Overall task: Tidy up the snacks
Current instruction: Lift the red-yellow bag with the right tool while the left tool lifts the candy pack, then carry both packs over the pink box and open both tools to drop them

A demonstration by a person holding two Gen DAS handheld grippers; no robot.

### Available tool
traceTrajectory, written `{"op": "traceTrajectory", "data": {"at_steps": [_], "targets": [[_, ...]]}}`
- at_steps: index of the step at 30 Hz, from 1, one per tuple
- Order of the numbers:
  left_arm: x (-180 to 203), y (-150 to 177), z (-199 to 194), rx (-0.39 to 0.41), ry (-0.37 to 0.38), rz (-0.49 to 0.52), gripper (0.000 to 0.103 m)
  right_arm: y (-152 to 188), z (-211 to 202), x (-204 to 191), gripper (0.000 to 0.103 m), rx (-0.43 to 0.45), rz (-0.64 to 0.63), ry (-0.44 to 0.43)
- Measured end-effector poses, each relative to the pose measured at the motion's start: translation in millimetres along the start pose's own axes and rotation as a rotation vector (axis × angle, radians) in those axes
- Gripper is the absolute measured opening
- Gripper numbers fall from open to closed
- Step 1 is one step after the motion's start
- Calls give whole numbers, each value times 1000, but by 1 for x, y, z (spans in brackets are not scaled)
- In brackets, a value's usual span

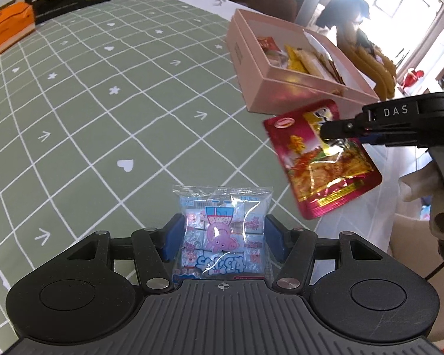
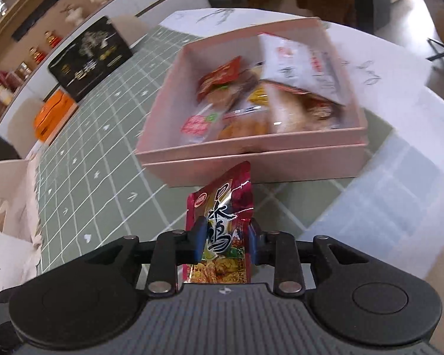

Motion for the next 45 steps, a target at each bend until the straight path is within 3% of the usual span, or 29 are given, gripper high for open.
{"op": "traceTrajectory", "data": {"at_steps": [7,14,18,22,24,26,28,30,33,35,39,40,44,45], "targets": [[5,-7,2,4,9,7,64,2,-37,-17,9,46,-22,-48],[19,-32,-3,48,64,26,64,-20,-86,-15,7,132,-22,-41],[39,-87,-29,165,139,76,64,-43,-114,-14,7,175,-15,-45],[64,-166,-57,301,161,168,65,-92,-153,-25,2,280,-55,-45],[70,-197,-53,336,201,159,65,-120,-167,-33,2,349,-80,-5],[69,-219,-25,336,253,117,66,-147,-168,-37,6,380,-95,27],[68,-229,27,233,239,129,65,-166,-154,-33,15,361,-77,41],[62,-227,59,190,193,138,62,-175,-133,-22,22,356,-57,107],[52,-218,71,175,221,110,62,-160,-106,0,22,331,-34,180],[45,-214,69,181,226,102,62,-138,-92,14,22,311,-30,186],[24,-186,44,233,220,77,62,-94,-64,22,22,268,-110,312],[20,-177,35,241,199,74,62,-84,-60,19,25,256,-122,315],[6,-115,14,213,90,119,62,-42,-44,7,58,233,-35,248],[1,-99,10,207,65,128,62,-30,-39,2,59,235,2,233]]}}
Point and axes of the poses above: each gripper's, at about its wrist camera, not at the fingertips, and z roughly the way its jaws point, x to its right, y to its underside, the point moved 5 cm from there along z, roughly the way its jaws point, and after that the axes turned 7 degrees about y, right-handed, at the moved point
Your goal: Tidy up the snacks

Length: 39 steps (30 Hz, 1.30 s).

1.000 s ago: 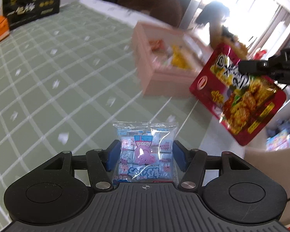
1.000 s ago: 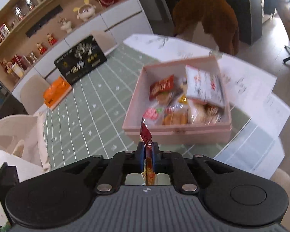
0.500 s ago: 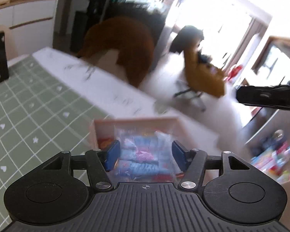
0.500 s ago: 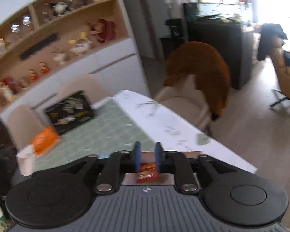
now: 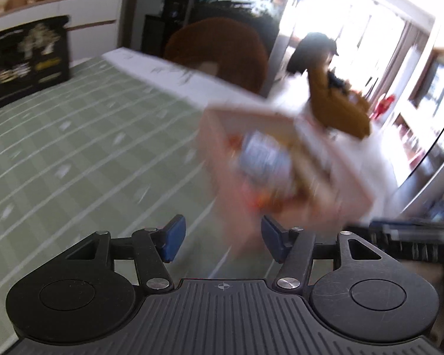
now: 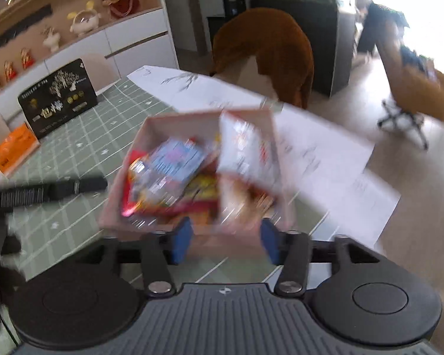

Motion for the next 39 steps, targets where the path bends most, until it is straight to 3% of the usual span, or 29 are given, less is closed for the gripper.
{"op": "traceTrajectory", "data": {"at_steps": [2,6,12,16,18,24,30,39], "targets": [[-9,33,-16,-8,-39,7,62,26,4,-12,60,-15,41,0],[-27,68,-32,-24,-96,6,62,73,12,-51,60,-89,28,-4],[-43,81,-24,-17,-99,65,63,102,12,-91,69,-39,-94,99],[-32,81,-12,3,-127,179,65,102,18,-93,96,-7,-62,189],[-27,81,-8,29,-121,190,65,103,22,-84,102,-6,-6,211],[-24,80,-2,76,-119,204,66,107,22,-67,103,39,53,244],[-20,75,6,77,-122,209,67,120,17,-61,103,166,61,252],[-20,75,8,80,-113,206,67,121,14,-58,103,166,78,271]]}}
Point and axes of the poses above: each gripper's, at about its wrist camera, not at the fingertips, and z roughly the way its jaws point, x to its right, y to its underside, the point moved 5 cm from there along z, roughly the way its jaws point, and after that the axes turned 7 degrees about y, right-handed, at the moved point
